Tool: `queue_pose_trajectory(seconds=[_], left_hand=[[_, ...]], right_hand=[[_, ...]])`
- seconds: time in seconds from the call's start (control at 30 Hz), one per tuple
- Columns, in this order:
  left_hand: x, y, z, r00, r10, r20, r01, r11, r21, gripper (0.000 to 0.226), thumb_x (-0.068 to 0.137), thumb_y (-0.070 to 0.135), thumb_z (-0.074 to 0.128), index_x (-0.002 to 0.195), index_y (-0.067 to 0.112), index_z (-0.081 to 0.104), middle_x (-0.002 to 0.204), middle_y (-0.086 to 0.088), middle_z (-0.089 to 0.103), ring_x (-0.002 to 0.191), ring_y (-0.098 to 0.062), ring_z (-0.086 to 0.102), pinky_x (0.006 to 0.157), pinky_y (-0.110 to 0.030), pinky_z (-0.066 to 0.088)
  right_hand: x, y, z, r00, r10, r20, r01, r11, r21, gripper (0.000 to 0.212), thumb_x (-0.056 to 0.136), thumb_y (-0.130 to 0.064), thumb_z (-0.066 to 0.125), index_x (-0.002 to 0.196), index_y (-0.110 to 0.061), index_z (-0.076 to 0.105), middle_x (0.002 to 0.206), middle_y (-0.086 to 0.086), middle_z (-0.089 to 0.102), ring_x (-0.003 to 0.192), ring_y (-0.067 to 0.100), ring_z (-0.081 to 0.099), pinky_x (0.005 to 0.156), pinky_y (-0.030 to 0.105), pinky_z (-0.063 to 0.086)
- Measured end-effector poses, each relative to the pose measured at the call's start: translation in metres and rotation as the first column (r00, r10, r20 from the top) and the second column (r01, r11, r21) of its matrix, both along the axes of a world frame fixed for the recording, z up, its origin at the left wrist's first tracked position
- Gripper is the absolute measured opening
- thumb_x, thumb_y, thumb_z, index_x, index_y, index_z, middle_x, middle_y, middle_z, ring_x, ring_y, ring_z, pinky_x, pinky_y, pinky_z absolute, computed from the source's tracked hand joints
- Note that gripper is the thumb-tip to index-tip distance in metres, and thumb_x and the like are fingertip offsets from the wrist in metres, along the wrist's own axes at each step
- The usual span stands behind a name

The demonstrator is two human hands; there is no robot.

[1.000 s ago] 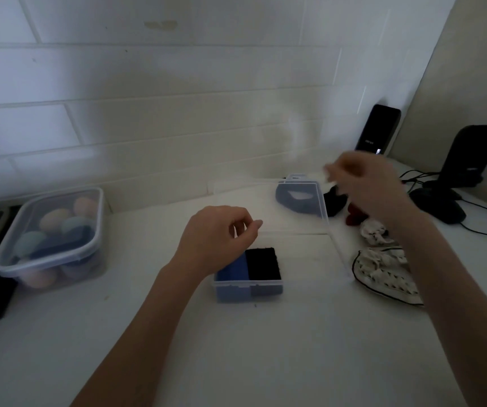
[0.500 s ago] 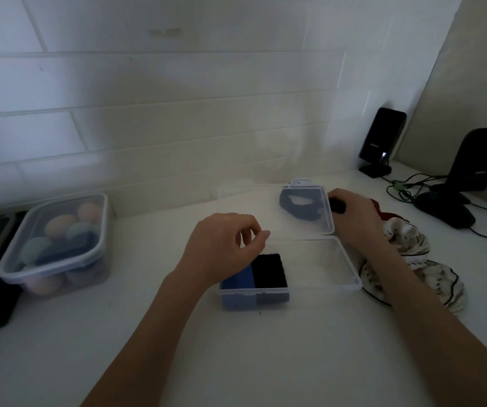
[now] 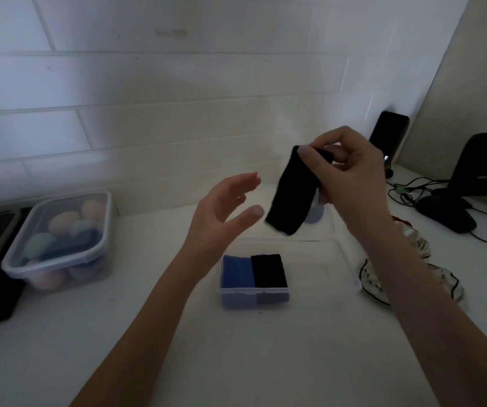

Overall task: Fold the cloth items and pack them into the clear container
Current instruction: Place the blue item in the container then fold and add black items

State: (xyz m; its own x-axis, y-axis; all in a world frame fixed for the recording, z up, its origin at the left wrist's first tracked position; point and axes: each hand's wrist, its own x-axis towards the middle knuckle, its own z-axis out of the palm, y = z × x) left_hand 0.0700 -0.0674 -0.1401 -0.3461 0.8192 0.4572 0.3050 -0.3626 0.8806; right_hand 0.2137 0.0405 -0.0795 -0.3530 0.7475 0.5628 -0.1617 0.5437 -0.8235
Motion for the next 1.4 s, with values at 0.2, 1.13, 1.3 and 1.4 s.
queue_pose_trajectory(seconds=[0.2,1.13,1.3,1.4], left_hand=[[0.009,0.003,-0.001,0.995,-0.094,0.025,0.096,0.984,-0.152,0.064,0.062,0.031,0.079,0.12,0.032,0.051,0.118,0.007,0.064,0.109,-0.007,0.063,0.093,-0.026,0.05],[0.002,0.007,-0.002,0.958,0.278,0.073,-0.277,0.96,-0.027,0.023,0.097,0.012,0.045,0.098,0.007,0.067,0.08,-0.004,0.071,0.065,-0.013,0.07,0.057,-0.023,0.056],[-0.004,0.01,0.006,0.785,0.055,0.617,0.021,0.993,-0.115,0.033,0.096,0.03,0.04,0.106,0.008,0.062,0.092,-0.013,0.073,0.081,-0.023,0.072,0.065,-0.03,0.058],[-0.006,0.009,0.002,0.834,0.059,0.549,-0.019,0.997,-0.079,0.019,0.09,0.015,0.056,0.106,0.009,0.062,0.096,-0.01,0.074,0.089,-0.021,0.072,0.072,-0.029,0.058]], right_hand=[[-0.018,-0.022,-0.014,0.993,0.066,0.096,-0.063,0.997,-0.034,0.023,0.084,-0.024,0.068,0.089,-0.01,0.05,0.073,0.01,0.066,0.033,0.012,0.052,0.03,0.02,0.035],[-0.009,-0.002,-0.017,0.722,0.513,0.464,-0.521,0.845,-0.124,0.04,0.079,0.002,0.067,0.105,-0.028,0.069,0.073,-0.008,0.074,0.061,0.016,0.069,0.05,0.025,0.054],[-0.009,0.001,-0.021,0.618,0.44,0.652,-0.538,0.841,-0.058,0.037,0.078,-0.009,0.072,0.099,-0.039,0.069,0.066,-0.02,0.068,0.056,0.007,0.06,0.047,0.018,0.047],[-0.012,-0.001,-0.027,0.586,0.426,0.689,-0.554,0.831,-0.043,0.036,0.077,-0.016,0.074,0.1,-0.042,0.069,0.065,-0.017,0.065,0.055,0.01,0.049,0.05,0.016,0.044]])
